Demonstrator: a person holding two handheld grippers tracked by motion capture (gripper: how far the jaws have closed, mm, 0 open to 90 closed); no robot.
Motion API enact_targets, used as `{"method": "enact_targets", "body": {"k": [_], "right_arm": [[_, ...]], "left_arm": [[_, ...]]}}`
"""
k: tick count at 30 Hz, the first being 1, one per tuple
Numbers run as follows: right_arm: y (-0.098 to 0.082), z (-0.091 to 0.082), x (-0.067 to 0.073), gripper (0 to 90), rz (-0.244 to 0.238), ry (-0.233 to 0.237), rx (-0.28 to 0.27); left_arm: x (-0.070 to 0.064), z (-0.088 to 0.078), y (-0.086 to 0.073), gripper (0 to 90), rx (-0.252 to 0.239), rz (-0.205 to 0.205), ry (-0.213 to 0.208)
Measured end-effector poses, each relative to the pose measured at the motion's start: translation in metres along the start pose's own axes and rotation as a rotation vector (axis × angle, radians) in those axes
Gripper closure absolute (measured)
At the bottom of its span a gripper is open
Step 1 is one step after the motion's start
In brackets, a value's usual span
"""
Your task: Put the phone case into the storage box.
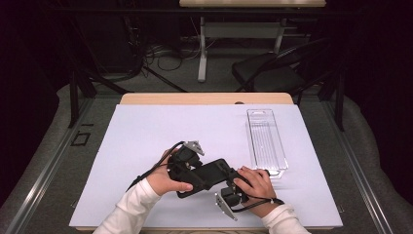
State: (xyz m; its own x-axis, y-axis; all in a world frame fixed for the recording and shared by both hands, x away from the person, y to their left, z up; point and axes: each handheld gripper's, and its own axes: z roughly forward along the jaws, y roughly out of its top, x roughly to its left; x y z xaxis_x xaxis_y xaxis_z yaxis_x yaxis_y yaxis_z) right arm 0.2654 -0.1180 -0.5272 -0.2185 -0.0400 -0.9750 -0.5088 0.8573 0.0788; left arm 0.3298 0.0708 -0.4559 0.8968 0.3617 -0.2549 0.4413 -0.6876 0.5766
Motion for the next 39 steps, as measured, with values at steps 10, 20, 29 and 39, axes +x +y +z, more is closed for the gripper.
{"method": "enact_targets", "body": {"k": [10,20,29,39], "right_arm": [[-0.003,0.0,0.0,87.2,0.003,0.009,0.013],[-0.009,0.0,0.0,87.1,0.02,0.011,0.04],[-0.013,-0.001,-0.001,87.0,0.028,0.005,0.053],[-0.017,-0.003,-0.003,87.1,0.046,0.002,0.062]], "left_arm": [[0.0,-0.006,-0.001,9.5,-0.009,0.007,0.019],[0.004,-0.022,-0.004,9.6,-0.059,-0.01,0.01],[0.012,-0.035,-0.009,9.8,-0.082,-0.033,0.029],[0.027,-0.048,-0.018,11.0,-0.105,-0.08,0.072]]}}
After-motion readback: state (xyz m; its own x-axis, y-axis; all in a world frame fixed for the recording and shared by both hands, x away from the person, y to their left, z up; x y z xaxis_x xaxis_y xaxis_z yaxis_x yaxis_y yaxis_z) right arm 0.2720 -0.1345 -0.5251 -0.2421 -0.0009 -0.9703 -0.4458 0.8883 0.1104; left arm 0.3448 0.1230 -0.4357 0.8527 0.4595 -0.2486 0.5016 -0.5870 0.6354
